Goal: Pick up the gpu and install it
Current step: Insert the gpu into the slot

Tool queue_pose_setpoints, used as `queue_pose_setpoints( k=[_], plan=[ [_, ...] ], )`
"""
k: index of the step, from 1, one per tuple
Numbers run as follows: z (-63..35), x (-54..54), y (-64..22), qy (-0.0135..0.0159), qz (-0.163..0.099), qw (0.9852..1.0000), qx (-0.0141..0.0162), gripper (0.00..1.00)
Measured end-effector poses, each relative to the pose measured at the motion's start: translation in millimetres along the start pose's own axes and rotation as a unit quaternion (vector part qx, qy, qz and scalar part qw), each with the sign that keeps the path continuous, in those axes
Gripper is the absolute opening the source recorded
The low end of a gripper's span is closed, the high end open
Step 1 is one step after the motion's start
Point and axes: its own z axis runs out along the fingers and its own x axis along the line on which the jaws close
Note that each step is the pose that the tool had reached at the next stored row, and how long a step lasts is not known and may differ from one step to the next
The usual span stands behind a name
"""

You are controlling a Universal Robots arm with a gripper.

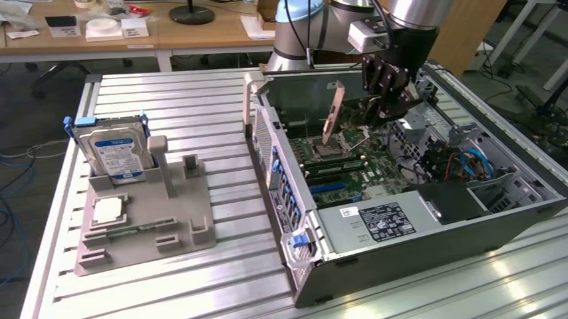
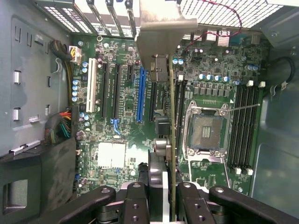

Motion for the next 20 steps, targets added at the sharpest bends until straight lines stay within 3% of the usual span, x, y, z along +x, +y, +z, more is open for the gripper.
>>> queue_pose_setpoints(
  k=[20],
  plan=[
    [-0.1,0.1,0.0,0.0005,0.0,1.0,-0.0001,0.28]
  ],
)
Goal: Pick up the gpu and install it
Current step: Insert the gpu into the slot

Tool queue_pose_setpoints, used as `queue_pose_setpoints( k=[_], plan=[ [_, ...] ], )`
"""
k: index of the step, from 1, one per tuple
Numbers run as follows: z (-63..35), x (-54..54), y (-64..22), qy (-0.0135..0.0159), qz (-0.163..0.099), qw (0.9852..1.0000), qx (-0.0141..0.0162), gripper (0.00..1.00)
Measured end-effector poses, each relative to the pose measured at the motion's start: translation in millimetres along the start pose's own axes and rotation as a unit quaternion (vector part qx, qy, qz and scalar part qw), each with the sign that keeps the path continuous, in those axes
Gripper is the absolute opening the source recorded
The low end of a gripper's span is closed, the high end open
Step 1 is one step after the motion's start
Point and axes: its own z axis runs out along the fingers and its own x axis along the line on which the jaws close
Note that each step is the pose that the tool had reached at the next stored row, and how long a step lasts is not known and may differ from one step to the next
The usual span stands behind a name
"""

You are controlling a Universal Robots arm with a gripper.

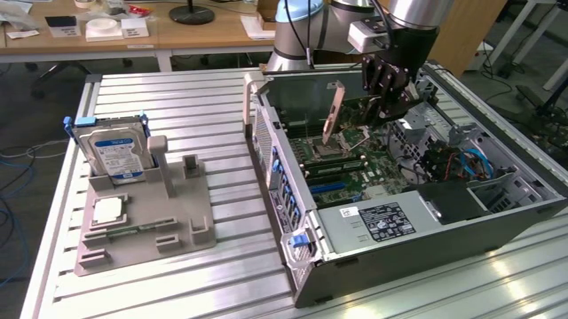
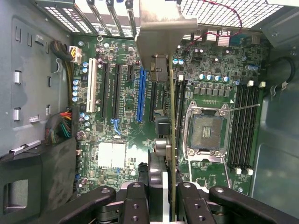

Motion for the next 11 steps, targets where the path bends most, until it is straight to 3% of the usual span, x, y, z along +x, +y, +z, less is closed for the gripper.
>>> queue_pose_setpoints(
  k=[7,11],
  plan=[
    [0.8,0.0,0.0,-0.0001,0.002,1.0,0.0,0.28],
    [4.3,-0.1,0.5,0.0008,0.026,0.9997,0.0002,0.28]
  ],
)
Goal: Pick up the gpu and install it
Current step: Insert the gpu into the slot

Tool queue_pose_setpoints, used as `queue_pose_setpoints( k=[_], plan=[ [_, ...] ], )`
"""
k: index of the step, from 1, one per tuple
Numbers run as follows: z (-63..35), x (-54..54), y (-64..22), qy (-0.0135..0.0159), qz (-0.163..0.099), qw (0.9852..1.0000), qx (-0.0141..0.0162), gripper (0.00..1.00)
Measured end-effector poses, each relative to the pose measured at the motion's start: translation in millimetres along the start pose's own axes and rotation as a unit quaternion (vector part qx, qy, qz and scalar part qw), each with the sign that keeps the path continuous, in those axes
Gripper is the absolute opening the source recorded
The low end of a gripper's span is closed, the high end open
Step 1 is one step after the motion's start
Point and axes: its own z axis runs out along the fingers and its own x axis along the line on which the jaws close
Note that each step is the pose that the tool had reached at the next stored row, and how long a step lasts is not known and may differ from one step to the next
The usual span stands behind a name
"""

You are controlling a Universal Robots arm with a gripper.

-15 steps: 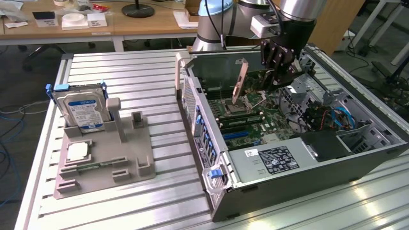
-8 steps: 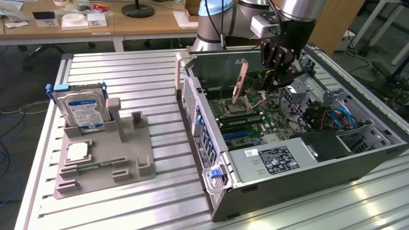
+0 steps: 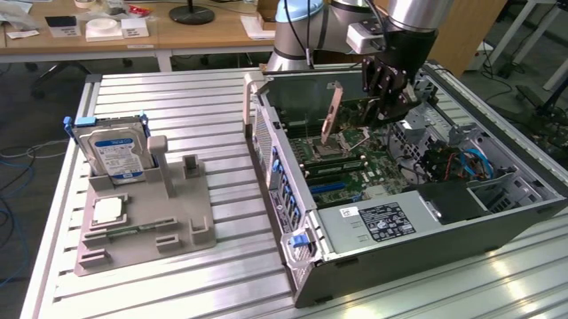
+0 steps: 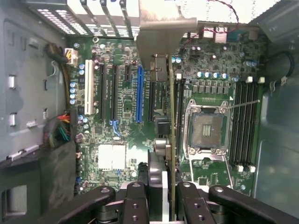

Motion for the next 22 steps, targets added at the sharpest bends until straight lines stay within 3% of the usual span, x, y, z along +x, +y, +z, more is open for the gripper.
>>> queue_pose_setpoints(
  k=[6,11,22],
  plan=[
    [2.5,0.0,0.8,0.0005,0.012,0.9999,0.0001,0.28],
    [4.3,-0.2,10.1,0.0002,0.012,0.9999,0.0002,0.28],
    [23.8,0.0,18.1,0.0009,0.021,0.9998,0.0011,0.28]
  ],
)
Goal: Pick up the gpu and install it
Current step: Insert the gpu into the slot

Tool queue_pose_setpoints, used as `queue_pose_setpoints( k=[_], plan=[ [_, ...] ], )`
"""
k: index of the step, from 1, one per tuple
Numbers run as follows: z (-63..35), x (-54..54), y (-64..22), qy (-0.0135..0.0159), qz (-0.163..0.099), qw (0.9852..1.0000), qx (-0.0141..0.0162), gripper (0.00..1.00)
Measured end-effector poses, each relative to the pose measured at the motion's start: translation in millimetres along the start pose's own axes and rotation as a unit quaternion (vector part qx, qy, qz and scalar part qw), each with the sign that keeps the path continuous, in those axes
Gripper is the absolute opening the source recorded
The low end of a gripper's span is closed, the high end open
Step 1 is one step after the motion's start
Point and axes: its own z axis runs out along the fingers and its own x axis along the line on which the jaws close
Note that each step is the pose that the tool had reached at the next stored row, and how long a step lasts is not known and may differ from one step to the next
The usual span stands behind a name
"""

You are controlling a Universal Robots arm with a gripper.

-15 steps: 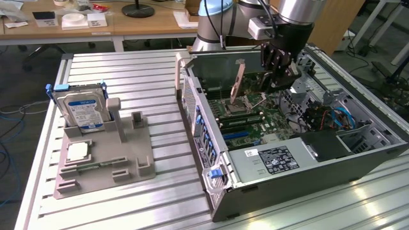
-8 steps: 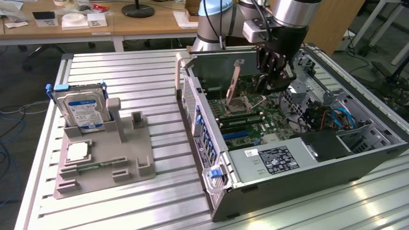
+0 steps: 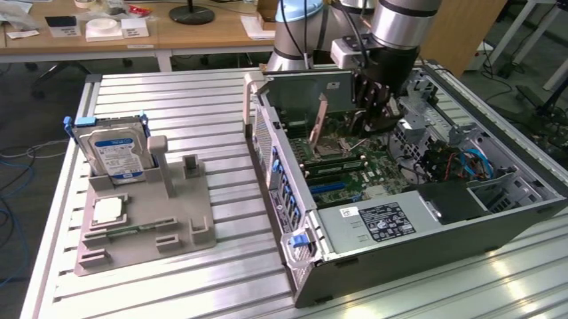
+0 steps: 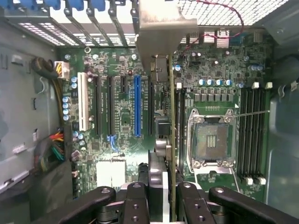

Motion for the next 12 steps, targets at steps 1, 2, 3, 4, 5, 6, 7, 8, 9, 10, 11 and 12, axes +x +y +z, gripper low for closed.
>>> queue_pose_setpoints(
  k=[1,2,3,4,5,6,7,8,9,10,11,12],
  plan=[
    [1.8,0.0,0.0,0.0003,0.007,1.0,0.0001,0.28],
    [3.7,0.0,0.1,0.0005,0.015,0.9999,0.0002,0.28],
    [5.0,0.0,0.5,0.0007,0.02,0.9998,0.0002,0.28],
    [5.8,0.2,0.7,0.0009,0.021,0.9998,0.0002,0.28],
    [6.2,0.7,0.8,0.0009,0.021,0.9998,0.0002,0.28],
    [6.5,1.5,0.9,0.0008,0.021,0.9998,0.0002,0.28],
    [6.6,2.9,1.0,0.0008,0.021,0.9998,0.0002,0.28],
    [6.7,4.4,1.1,0.0009,0.021,0.9998,0.0002,0.28],
    [6.8,6.5,1.1,0.0008,0.021,0.9998,0.0003,0.28],
    [6.8,8.7,1.2,0.0008,0.021,0.9998,0.0002,0.28],
    [7.1,10.5,1.4,0.0008,0.021,0.9998,0.0003,0.28],
    [7.7,11.5,2.1,0.0007,0.02,0.9998,0.0003,0.28]
  ],
)
